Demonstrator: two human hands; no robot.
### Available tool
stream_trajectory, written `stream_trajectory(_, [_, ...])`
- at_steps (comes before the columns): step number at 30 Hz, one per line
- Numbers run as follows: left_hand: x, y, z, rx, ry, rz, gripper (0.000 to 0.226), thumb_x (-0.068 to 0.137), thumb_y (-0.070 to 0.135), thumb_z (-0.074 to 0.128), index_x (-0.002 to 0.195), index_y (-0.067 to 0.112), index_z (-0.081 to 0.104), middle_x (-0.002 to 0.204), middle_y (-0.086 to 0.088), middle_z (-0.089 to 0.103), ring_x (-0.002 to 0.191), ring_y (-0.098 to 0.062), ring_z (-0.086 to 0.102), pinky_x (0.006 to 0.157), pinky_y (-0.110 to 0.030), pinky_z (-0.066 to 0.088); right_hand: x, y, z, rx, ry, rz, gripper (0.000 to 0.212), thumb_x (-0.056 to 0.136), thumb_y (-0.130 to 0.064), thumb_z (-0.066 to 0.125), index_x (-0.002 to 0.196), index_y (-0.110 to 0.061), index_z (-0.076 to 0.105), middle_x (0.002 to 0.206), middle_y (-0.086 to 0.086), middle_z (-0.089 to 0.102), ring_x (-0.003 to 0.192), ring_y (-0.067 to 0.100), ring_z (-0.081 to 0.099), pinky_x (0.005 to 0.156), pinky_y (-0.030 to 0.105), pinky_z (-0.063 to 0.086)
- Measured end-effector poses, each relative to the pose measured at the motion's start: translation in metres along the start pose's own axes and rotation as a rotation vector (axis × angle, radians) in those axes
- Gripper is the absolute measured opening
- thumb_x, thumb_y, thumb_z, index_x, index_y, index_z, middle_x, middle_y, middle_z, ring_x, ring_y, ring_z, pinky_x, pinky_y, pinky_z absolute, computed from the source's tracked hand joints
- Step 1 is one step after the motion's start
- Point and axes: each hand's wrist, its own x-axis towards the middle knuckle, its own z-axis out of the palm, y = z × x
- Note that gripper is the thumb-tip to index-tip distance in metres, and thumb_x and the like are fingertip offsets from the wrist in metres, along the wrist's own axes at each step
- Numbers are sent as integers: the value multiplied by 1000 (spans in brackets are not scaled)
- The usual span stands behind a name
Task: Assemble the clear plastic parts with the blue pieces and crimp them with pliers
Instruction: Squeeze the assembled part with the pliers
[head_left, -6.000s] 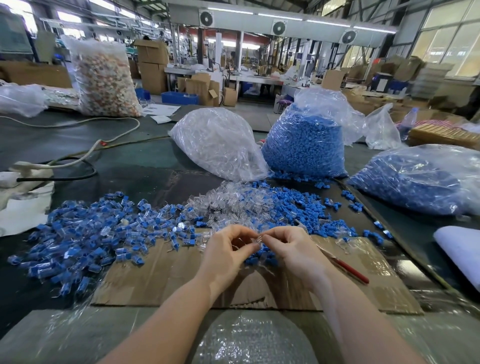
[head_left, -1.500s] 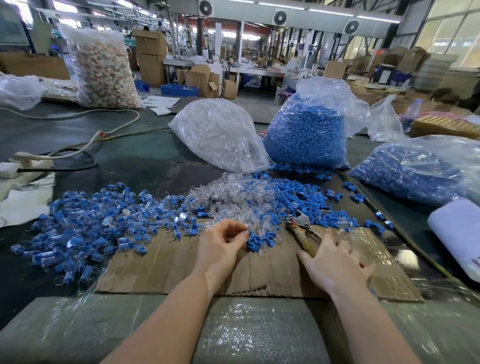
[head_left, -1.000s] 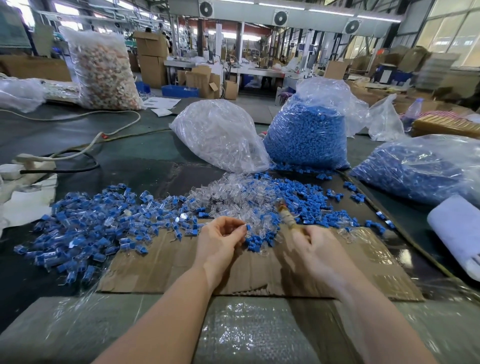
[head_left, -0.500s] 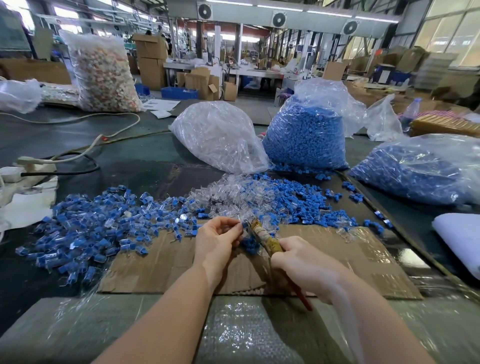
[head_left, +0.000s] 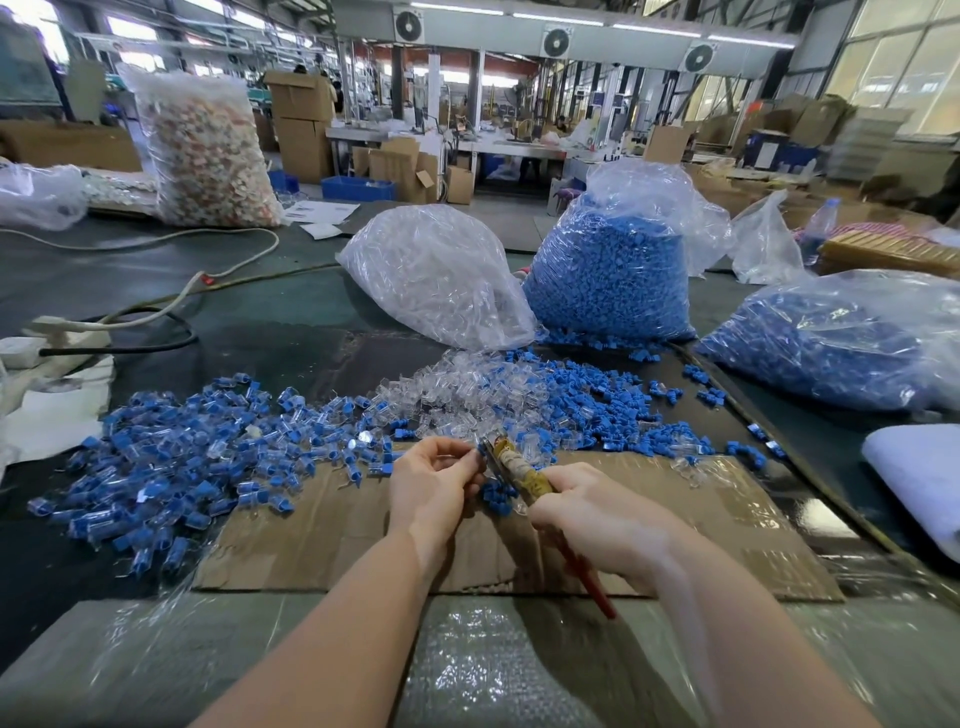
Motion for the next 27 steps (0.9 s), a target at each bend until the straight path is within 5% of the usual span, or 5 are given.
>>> stream_trajectory(22, [-4, 3, -2, -6, -3, 3, 7, 87, 3, 61, 85, 9, 64, 72, -5, 65, 55, -4, 58, 49, -16, 48, 2, -3, -1, -209, 5, -12, 24, 87, 2, 39, 73, -18, 43, 67, 0, 43, 55, 12, 39, 47, 20, 29])
stream_trajectory(27, [-4, 3, -2, -41, -5, 11, 10, 86, 3, 61, 82, 12, 63, 69, -4, 65, 52, -4, 57, 46, -15, 46, -4, -9, -4, -180, -52, -6, 18, 85, -2, 44, 75, -18, 41, 71, 1, 43, 49, 10, 36, 36, 16, 25])
